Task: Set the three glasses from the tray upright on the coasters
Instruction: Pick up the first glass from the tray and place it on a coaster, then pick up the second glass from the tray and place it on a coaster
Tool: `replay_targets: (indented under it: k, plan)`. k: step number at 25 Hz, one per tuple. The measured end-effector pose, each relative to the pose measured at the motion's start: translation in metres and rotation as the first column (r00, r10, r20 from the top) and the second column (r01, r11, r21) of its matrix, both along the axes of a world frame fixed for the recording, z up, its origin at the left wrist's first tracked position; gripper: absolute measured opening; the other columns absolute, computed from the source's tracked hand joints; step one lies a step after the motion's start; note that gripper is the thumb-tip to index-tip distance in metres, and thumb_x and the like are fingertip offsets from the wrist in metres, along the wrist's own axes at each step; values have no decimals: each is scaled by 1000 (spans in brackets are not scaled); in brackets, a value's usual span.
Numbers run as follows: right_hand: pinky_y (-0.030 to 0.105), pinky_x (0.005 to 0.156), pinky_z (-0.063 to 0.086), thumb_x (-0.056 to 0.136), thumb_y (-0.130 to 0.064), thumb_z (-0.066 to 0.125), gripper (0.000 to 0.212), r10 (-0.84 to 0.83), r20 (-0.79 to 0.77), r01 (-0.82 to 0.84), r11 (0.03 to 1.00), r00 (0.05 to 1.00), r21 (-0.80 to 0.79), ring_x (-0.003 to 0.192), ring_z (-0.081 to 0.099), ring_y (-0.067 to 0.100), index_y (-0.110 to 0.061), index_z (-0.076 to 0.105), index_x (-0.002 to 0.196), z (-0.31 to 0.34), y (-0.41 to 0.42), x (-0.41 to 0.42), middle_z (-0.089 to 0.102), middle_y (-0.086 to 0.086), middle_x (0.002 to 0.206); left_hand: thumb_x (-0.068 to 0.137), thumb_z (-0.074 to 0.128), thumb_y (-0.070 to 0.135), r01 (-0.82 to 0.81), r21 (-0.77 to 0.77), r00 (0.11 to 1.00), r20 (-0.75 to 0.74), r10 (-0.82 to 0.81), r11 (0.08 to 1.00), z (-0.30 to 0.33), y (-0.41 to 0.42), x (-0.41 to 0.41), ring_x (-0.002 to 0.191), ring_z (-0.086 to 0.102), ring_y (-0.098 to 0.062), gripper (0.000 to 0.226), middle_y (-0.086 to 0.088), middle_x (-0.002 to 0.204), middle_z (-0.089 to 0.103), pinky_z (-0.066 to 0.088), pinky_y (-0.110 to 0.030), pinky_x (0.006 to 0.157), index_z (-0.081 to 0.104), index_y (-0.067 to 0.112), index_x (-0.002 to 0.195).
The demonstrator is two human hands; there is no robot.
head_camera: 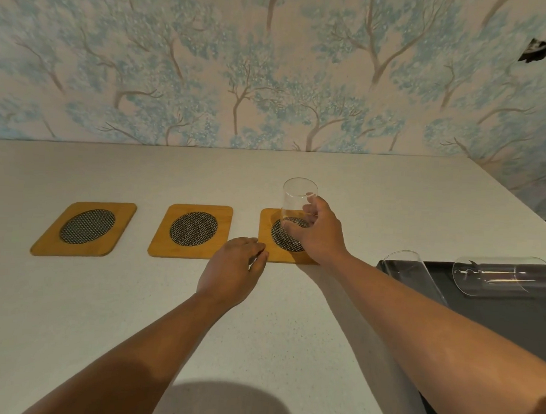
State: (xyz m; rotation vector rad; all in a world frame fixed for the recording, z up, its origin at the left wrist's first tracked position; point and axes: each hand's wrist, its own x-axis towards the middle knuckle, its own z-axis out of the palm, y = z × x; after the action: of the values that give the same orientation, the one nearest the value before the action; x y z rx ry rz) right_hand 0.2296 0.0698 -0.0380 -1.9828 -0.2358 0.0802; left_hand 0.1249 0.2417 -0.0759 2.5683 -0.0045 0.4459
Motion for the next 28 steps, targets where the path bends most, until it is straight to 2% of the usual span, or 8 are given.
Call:
replay_targets:
  k: [3,8,12,17,19,22,26,28]
  plan:
    - [36,107,47,77,-35,86,99,-10,6,10,1000,1000,-30,135,52,23,-20,29,156,1,1,-2,50,9,151,100,53,38,-1,0,1000,8,1,1000,-2,1,1,119,58,-15,36,-2,127,68,48,-27,95,69,17,124]
    - [39,116,37,71,-40,90,128,-32,13,33,995,999,-99,146,38,24,-18,2,161,11,-1,-9,33,6,164,100,54,37,5,11,1000,27,-5,1000,-1,0,1,114,61,-18,34,-2,125,68,53,-30,89,70,16,121]
    - [44,119,33,74,-35,88,124,-59,28,61,995,998,-85,151,29,24,-18,2,161,30,-16,-28,26,6,167,98,59,32,-17,104,999,47,12,994,4,-5,-4,119,56,-23,23,-7,140,53,55,-38,86,72,17,109]
    - [43,119,34,81,-34,82,106,-18,159,49,980,987,-193,150,31,20,-17,13,161,64,-79,-76,30,3,165,91,69,17,17,272,985,159,-62,962,18,-18,-14,96,58,-30,16,-12,117,57,55,-45,73,71,10,105]
    - [41,119,32,84,-35,78,101,-40,193,90,961,980,-260,149,32,19,-18,16,161,69,-114,-98,32,2,164,88,71,15,57,289,980,168,-109,956,25,-30,-19,94,56,-28,19,-9,114,57,54,-45,74,71,11,107]
    - [42,115,36,84,-38,78,101,-145,195,198,937,970,-288,145,34,23,-19,16,161,62,-165,-127,38,2,159,91,66,21,86,166,990,93,-102,982,32,-66,-24,112,52,-23,31,-3,130,52,50,-39,90,65,18,121]
    - [49,115,39,75,-45,84,116,-280,28,277,923,960,-267,148,32,29,-22,10,161,38,-202,-150,34,5,161,93,62,15,227,-124,967,-91,-239,966,46,-120,-10,129,49,-28,47,-9,142,50,43,-46,107,53,18,139]
    - [50,114,41,72,-50,85,122,-308,-32,289,920,951,-263,147,33,30,-20,8,162,26,-206,-153,37,6,160,95,57,9,259,-176,939,-184,-290,950,60,-147,-2,135,45,-29,53,-12,148,44,34,-37,113,44,14,146]
